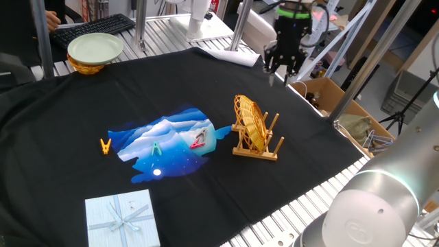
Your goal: Put the dish on the dish rack
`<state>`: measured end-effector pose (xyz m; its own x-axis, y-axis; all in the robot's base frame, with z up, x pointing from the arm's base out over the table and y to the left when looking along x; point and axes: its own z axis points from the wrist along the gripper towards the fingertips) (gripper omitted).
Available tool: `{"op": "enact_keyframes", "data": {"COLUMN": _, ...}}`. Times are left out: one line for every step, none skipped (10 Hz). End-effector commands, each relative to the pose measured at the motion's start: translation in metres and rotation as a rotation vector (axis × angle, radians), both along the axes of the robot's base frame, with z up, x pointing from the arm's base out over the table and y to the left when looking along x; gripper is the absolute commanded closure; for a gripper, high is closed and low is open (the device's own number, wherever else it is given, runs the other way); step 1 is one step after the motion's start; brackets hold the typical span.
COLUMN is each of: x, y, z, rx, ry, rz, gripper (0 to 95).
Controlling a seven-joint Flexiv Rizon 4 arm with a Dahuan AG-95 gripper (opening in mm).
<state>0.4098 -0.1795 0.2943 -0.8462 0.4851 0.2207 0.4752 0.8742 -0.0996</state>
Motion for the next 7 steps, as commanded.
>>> {"op": "enact_keyframes", "data": {"x": -0.0227, "y": 0.0055, "z": 0.0089, "rx": 0.049, "ry": -0.096, "rz": 0.296, "gripper": 95.0}}
{"op": "enact_keyframes", "data": {"x": -0.0286, "y": 0.0079, "z": 0.007, "rx": 0.048, "ry": -0.102, "rz": 0.349, "gripper": 95.0}}
{"op": "enact_keyframes", "data": {"x": -0.0313, "y": 0.009, "z": 0.0059, "rx": 0.043, "ry": -0.129, "rz": 0.4, "gripper": 95.0}}
{"op": "enact_keyframes", "data": {"x": -0.0313, "y": 0.009, "z": 0.0059, "rx": 0.044, "ry": -0.138, "rz": 0.419, "gripper": 95.0}}
{"op": "enact_keyframes", "data": {"x": -0.0313, "y": 0.009, "z": 0.0059, "rx": 0.044, "ry": -0.139, "rz": 0.452, "gripper": 95.0}}
{"op": "enact_keyframes", "data": {"x": -0.0313, "y": 0.009, "z": 0.0059, "rx": 0.051, "ry": -0.144, "rz": 0.486, "gripper": 95.0}}
{"op": "enact_keyframes", "data": {"x": -0.0313, "y": 0.009, "z": 0.0059, "rx": 0.052, "ry": -0.148, "rz": 0.504, "gripper": 95.0}}
